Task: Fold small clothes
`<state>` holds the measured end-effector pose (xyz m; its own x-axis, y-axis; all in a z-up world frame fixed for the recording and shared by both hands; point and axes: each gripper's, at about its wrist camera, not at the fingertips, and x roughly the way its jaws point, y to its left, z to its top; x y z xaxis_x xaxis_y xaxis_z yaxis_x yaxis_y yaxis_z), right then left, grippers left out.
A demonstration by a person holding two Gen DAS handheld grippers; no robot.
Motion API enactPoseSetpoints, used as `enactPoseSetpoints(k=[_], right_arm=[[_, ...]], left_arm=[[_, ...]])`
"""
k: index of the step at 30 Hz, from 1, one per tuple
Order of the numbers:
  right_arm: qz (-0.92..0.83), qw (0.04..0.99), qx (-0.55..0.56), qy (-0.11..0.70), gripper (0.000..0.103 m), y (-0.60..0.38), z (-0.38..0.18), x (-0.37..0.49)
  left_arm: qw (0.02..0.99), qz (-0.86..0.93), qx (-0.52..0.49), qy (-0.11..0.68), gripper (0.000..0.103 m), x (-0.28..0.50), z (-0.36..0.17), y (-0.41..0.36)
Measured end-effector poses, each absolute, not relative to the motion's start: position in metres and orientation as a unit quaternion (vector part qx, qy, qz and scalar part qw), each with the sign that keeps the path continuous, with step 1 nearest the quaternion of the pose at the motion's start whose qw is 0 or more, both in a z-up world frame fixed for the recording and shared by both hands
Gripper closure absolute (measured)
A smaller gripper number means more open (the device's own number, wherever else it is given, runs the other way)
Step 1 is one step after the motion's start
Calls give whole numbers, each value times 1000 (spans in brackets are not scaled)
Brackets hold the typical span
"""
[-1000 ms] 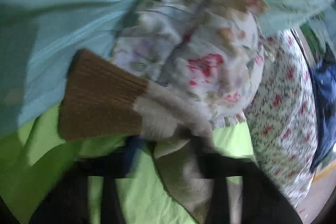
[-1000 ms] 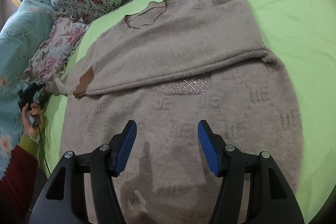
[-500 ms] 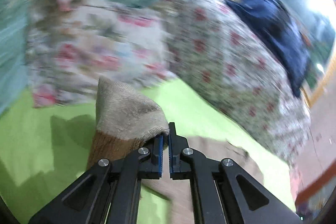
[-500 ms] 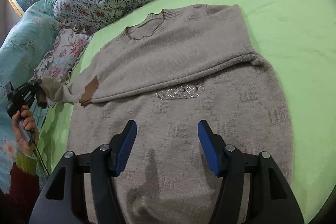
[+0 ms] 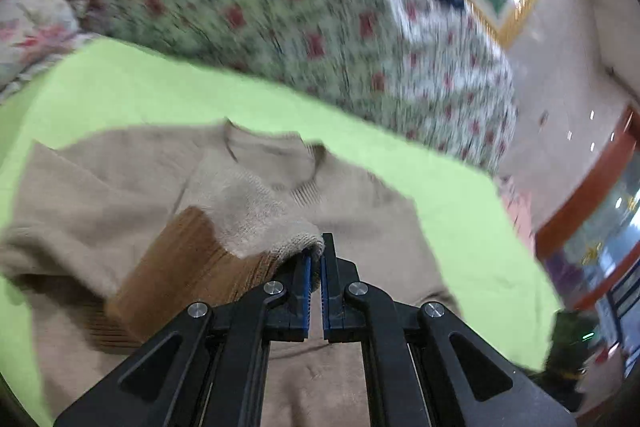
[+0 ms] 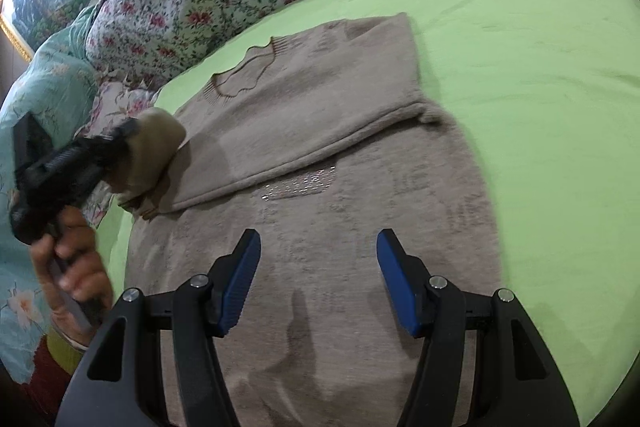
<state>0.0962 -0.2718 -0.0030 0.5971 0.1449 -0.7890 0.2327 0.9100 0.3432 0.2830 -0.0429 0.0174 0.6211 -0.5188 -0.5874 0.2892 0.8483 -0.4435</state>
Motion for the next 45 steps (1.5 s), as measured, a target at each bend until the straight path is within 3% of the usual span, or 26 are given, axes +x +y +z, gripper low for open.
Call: enactPoseSetpoints(k=[6, 9, 11, 13, 21, 28, 31, 38, 39, 41, 43, 45], right_arm=[[-36, 866, 225, 445, 41, -285, -2, 92], [-31, 868, 226, 442, 41, -283, 2, 96], [-24, 870, 221, 439, 41, -278, 5, 100], [-15, 874, 216, 436, 41, -270, 10, 109], [49, 882, 163, 440, 41, -207, 11, 160], [138, 887, -14, 439, 39, -123, 4, 198], [163, 882, -84, 433, 32, -97, -5, 196], [178, 877, -132, 426, 32, -72, -33, 217], [162, 876, -138, 433, 35, -73, -39, 223], [143, 875, -130, 444, 81, -81, -43, 230], [134, 880, -74, 450, 95, -102, -34, 235], [135, 889, -5, 437, 96, -129, -15, 234]], left_arm=[[869, -232, -112, 423, 100, 295, -26, -82], [852, -241, -108, 453, 87, 288, -41, -78], [847, -247, -111, 458, 59, 279, -42, -70], [849, -249, -114, 452, 47, 262, -38, -57], [880, -136, -122, 439, 45, 209, -32, 49], [878, -11, -166, 449, 45, 226, -50, 149], [878, -2, -168, 449, 45, 234, -53, 161], [882, 5, -141, 449, 45, 252, -56, 149], [883, 9, -134, 449, 45, 256, -55, 145], [884, 14, -125, 449, 45, 271, -55, 133], [885, 15, -121, 449, 45, 278, -55, 129], [886, 15, -121, 447, 46, 281, -55, 128]])
